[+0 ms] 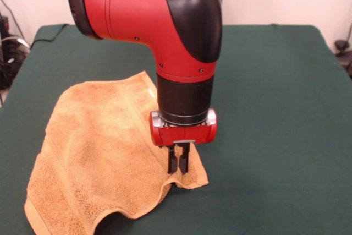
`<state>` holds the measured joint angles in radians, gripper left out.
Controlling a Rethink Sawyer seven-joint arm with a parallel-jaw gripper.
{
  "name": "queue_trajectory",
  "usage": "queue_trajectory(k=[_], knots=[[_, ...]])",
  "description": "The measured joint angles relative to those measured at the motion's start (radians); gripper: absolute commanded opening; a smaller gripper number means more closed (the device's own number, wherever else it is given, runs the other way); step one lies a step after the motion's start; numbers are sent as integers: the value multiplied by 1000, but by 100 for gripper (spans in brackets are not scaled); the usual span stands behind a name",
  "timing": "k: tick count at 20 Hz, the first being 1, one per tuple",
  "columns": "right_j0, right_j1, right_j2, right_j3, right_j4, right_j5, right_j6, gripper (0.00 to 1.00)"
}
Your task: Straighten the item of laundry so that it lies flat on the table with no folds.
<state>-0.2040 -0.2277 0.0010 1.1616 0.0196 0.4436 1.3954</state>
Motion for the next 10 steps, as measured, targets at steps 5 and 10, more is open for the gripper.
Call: queue_trajectory(k=[5, 10], knots=[[0, 0, 0, 1, 4, 0, 0, 0], [0, 0, 0, 3, 10, 0, 0, 0]])
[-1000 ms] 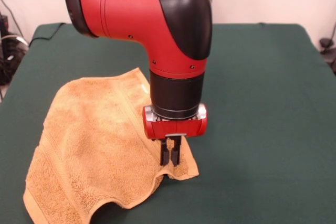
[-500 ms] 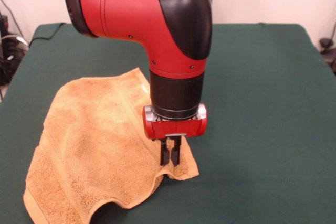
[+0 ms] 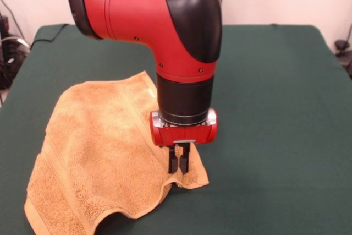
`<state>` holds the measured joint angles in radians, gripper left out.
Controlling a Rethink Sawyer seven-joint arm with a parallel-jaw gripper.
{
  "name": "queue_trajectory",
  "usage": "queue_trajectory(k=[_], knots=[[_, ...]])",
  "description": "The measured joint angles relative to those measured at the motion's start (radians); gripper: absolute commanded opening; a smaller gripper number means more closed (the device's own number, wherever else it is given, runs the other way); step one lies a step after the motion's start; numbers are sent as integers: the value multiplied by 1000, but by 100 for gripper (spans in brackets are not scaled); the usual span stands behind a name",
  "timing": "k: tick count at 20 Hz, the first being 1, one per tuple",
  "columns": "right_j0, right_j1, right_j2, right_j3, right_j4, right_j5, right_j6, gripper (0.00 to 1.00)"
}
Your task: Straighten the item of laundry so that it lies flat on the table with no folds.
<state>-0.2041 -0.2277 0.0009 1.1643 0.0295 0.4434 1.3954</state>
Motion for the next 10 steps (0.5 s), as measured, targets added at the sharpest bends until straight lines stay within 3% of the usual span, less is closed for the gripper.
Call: queue_trajectory(k=[10], knots=[[0, -1, 0, 9, 16, -8, 0, 0]])
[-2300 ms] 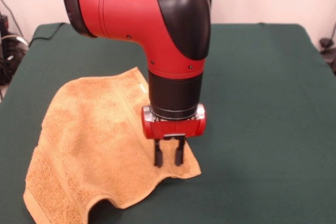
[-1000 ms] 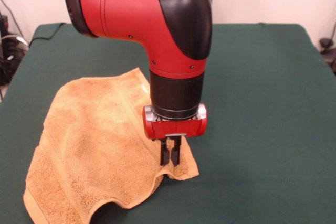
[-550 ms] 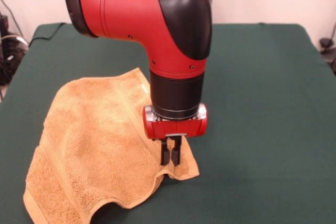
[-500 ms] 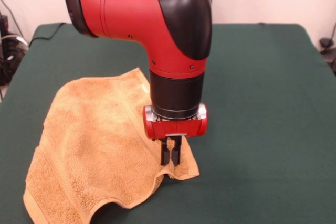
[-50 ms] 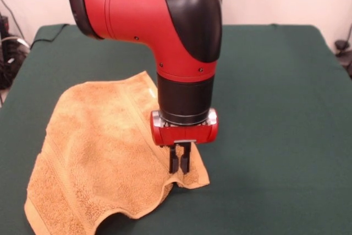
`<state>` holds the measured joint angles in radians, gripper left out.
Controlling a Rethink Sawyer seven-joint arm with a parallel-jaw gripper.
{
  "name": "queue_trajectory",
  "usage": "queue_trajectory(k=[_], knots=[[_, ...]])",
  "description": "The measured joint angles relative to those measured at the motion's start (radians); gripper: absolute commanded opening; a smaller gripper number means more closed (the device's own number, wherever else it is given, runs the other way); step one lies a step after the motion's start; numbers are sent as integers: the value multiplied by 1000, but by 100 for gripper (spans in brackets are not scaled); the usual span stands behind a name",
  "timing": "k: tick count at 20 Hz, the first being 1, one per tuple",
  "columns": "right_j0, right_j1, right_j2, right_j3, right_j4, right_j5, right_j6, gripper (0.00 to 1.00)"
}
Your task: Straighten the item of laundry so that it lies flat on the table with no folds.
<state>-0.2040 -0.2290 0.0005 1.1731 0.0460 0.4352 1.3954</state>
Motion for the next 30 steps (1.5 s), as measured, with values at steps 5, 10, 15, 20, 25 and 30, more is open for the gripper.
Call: queue_trajectory(k=[5, 10, 15, 20, 25, 30], knots=[[2, 0, -2, 2, 7, -1, 0, 0], [10, 0, -6, 4, 16, -1, 0, 0], [25, 0, -8, 6, 21, -4, 0, 0], [46, 0, -11, 10, 24, -14, 0, 0], [55, 0, -13, 14, 29, -20, 0, 0], [61, 0, -19, 18, 39, -28, 0, 0]])
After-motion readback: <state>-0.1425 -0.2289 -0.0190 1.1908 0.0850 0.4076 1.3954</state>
